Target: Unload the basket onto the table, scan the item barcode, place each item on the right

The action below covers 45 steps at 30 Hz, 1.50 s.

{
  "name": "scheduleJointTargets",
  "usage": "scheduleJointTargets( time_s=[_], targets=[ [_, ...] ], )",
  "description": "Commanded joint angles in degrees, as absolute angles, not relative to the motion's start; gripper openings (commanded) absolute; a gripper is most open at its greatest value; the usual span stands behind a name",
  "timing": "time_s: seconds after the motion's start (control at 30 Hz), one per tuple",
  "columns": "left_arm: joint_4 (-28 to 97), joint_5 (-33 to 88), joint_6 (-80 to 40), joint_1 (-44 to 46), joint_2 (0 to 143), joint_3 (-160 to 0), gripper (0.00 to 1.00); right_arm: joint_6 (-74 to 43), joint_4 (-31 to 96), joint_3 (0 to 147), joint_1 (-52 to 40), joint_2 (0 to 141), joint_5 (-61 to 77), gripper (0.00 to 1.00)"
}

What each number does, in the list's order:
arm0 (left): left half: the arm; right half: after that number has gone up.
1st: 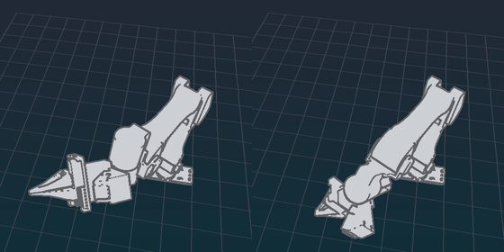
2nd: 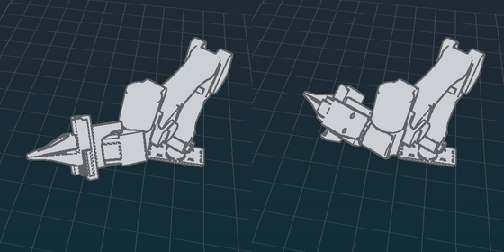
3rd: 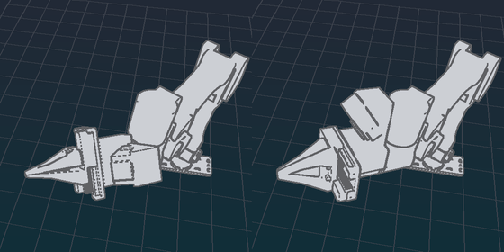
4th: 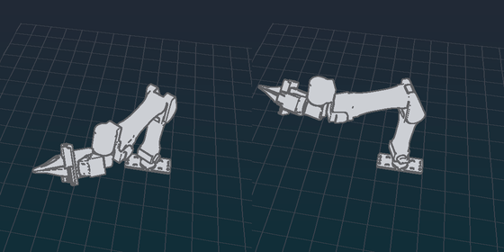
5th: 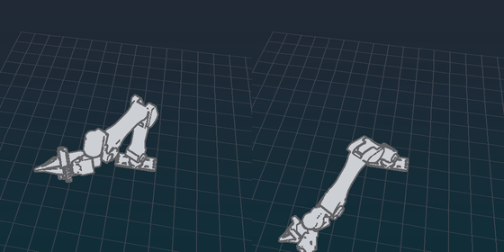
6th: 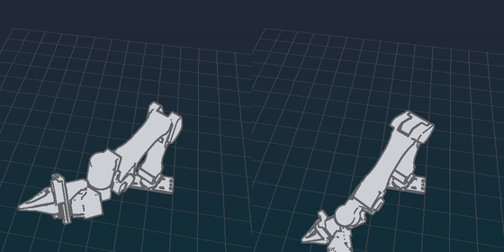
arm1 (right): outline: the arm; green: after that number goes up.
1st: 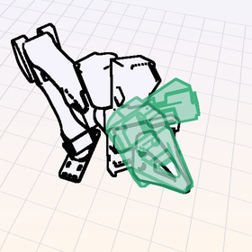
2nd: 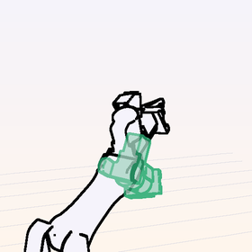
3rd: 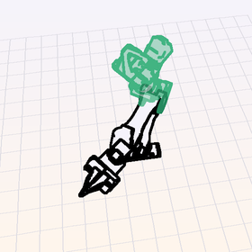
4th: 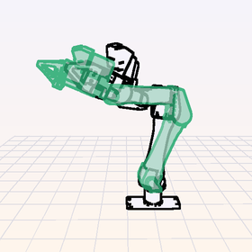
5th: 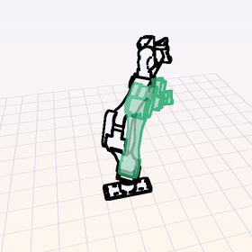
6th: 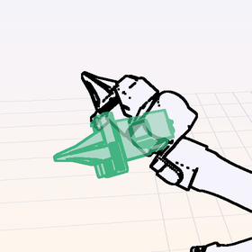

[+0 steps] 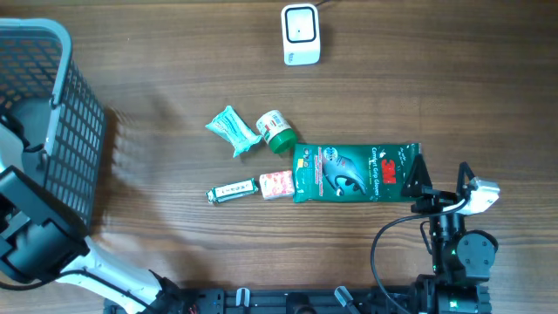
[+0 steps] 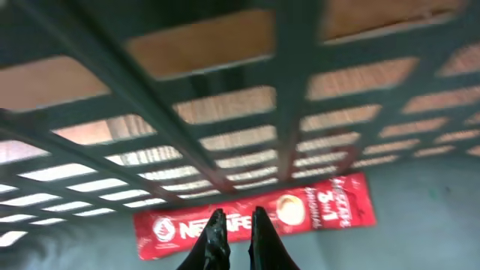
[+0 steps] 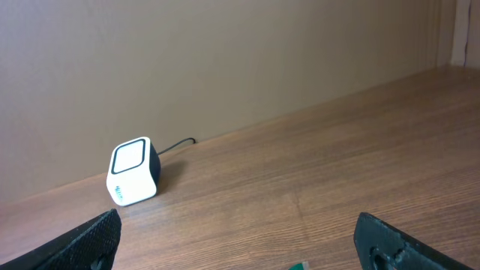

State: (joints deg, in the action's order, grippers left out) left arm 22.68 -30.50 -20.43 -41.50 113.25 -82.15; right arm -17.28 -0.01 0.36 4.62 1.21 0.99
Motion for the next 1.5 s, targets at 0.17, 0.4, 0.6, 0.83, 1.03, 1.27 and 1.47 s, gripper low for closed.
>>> scheduleJointTargets(
  time_s=[0.17,0.4,0.6,0.83,1.03,1.27,1.47],
  targets=[
    [22.22,-27.7,-19.92,-41.91,115.07,-82.46,0.04,-16.64,-0.32,0.3,4.45,0.93,0.58,1.0],
    [22.0,-27.75,-20.38,-42.39,117.95,-82.46,0.04,-16.64,-0.3,0.3,4.45,0.93,0.58,1.0],
    [21.56,-29.58,-20.78,-42.74,119.63,-82.46,0.04,-16.62,-0.32,0.3,4.45,0.93,0.58,1.0],
    [22.04,-29.23,-23.99,-44.18,123.15,-82.43,0.04,-16.62,-0.32,0.3,4.45,0.93,0.58,1.0],
    [26.83,-19.35,-25.98,-43.22,124.51,-82.41,0.04,-16.64,-0.32,0.3,4.45,0.93,0.6,1.0],
    [38.48,-16.45,-38.68,-36.49,124.51,-82.41,0.04,-16.64,-0.32,0.3,4.45,0.93,0.58,1.0],
    [43.16,-16.19,-43.97,-29.8,124.29,-82.41,0.04,-16.64,-0.32,0.3,4.45,0.93,0.58,1.0]
  ],
)
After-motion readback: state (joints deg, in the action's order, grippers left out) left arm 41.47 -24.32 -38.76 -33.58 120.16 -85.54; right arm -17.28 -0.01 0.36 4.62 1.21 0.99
